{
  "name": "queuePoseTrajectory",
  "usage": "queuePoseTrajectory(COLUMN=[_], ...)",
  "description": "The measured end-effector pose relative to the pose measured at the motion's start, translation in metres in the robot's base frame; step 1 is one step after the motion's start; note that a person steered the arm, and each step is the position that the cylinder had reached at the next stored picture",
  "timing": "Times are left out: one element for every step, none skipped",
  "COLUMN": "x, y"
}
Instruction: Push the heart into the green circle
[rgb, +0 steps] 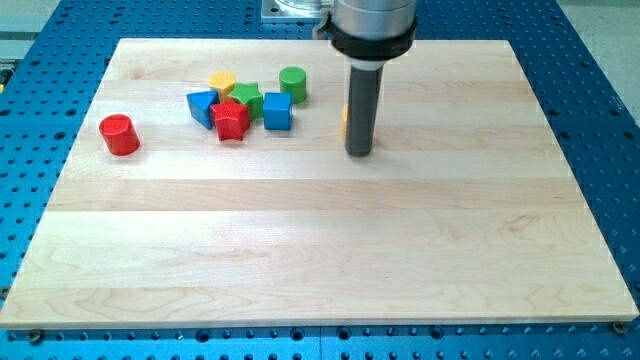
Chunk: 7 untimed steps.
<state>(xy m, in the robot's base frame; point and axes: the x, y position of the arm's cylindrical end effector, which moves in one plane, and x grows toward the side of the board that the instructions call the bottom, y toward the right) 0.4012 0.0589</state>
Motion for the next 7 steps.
queuePoseTrajectory(x=[-0.040, -0.072, -0.100, -0.124, -0.096, -0.089, -0.105], y=[0.007, -0.006, 0.007, -0.032, -0.009, -0.027, -0.063])
